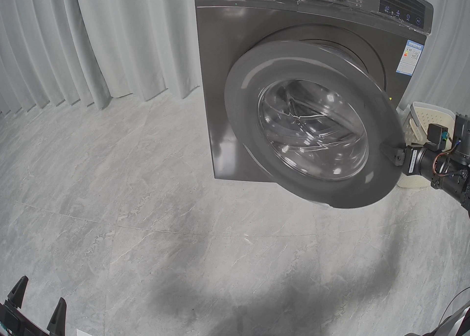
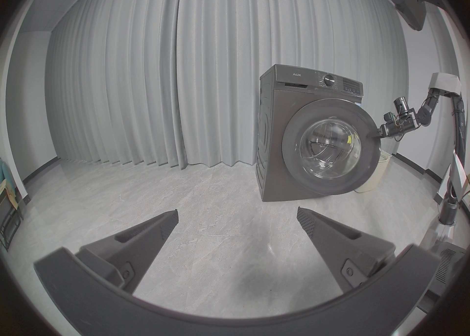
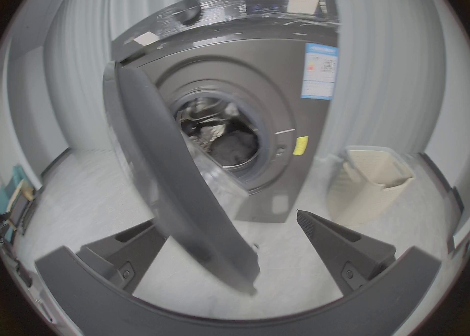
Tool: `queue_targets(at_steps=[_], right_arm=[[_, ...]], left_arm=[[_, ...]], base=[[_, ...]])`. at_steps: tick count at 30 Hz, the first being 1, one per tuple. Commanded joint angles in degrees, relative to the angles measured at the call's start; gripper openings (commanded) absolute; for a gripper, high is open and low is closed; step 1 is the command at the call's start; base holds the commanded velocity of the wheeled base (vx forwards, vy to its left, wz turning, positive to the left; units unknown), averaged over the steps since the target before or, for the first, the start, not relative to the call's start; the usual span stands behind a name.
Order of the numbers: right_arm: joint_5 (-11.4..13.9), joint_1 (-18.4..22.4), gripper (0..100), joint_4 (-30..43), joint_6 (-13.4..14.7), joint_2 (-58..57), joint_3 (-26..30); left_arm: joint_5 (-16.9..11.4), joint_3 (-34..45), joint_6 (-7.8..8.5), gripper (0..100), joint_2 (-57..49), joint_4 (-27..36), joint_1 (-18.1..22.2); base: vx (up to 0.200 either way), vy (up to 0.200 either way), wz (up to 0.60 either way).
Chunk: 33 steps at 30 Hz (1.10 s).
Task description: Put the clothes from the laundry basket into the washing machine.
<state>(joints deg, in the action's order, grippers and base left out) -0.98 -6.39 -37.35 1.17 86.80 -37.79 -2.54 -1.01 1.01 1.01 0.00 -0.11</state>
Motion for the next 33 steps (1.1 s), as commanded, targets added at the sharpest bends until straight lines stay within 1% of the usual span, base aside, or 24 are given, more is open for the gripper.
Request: queue_targets(at_steps=[1,2,3,5,6,7,10,12,15,18,19,20,21,25,30,31,33], right_arm=[[-0.1,2.1,100,-0.9,-0.3,-2.2,4.5],[-0.1,2.1,100,-0.9,-0.3,-2.2,4.5],[-0.1,0.9,100,-0.7,-0.7,-4.6,8.3],[-0.2,-1.8,100,-0.5,-2.0,-6.5,12.0],[-0.2,-3.1,100,0.1,-2.9,-7.7,14.9],[-0.2,-3.3,100,0.1,-2.9,-7.8,15.2],[0.0,-6.6,100,0.7,-2.9,-8.6,19.9],[0.2,-8.0,100,0.4,-2.6,-8.5,21.1],[1.3,-8.7,100,0.3,-1.9,-8.0,21.2],[2.6,-9.8,100,0.0,0.2,-8.0,20.4],[2.6,-9.8,100,0.0,0.3,-8.0,20.4],[2.6,-10.8,100,0.0,2.0,-8.0,19.9],[2.6,-11.2,100,0.0,2.5,-8.0,19.9],[2.6,-12.6,100,-0.1,3.3,-8.0,19.5],[2.6,-13.5,100,-0.1,3.5,-8.0,18.6],[2.6,-14.2,100,-0.1,4.0,-7.9,18.3],[2.6,-15.3,100,-0.2,4.9,-7.9,18.0]], left_arm=[[0.0,1.0,0.04,100,-0.7,0.1,0.1],[0.0,1.0,0.04,100,-0.7,0.1,0.1],[0.0,1.0,0.04,100,-0.7,0.1,0.1],[0.0,1.0,0.04,100,-0.7,0.1,0.1],[0.0,1.0,0.04,100,-0.7,0.1,0.1],[0.0,1.0,0.04,100,-0.7,0.1,0.1],[0.0,1.0,0.04,100,-0.7,0.1,0.1],[0.0,1.0,0.04,100,-0.7,0.1,0.1],[0.0,1.0,0.04,100,-0.7,0.1,0.1],[0.0,1.0,0.04,100,-0.7,0.1,0.1],[0.0,1.0,0.04,100,-0.7,0.1,0.1],[0.0,1.0,0.04,100,-0.7,0.1,0.1],[0.0,1.0,0.04,100,-0.7,0.1,0.1],[0.0,1.0,0.04,100,-0.7,0.1,0.1],[0.0,1.0,0.04,100,-0.7,0.1,0.1],[0.0,1.0,0.04,100,-0.7,0.1,0.1],[0.0,1.0,0.04,100,-0.7,0.1,0.1]], base=[[0.0,0.0,0.0],[0.0,0.0,0.0],[0.0,0.0,0.0],[0.0,-0.1,0.0],[0.0,-0.2,0.0],[0.0,-0.2,0.0],[0.0,-0.2,0.0],[0.0,-0.2,0.0],[0.0,-0.2,0.0],[0.0,-0.2,0.0],[0.0,-0.2,0.0],[0.0,-0.2,0.0],[0.0,-0.2,0.0],[0.0,-0.2,0.0],[0.0,-0.2,0.0],[0.0,-0.2,0.0],[0.0,0.0,0.0]])
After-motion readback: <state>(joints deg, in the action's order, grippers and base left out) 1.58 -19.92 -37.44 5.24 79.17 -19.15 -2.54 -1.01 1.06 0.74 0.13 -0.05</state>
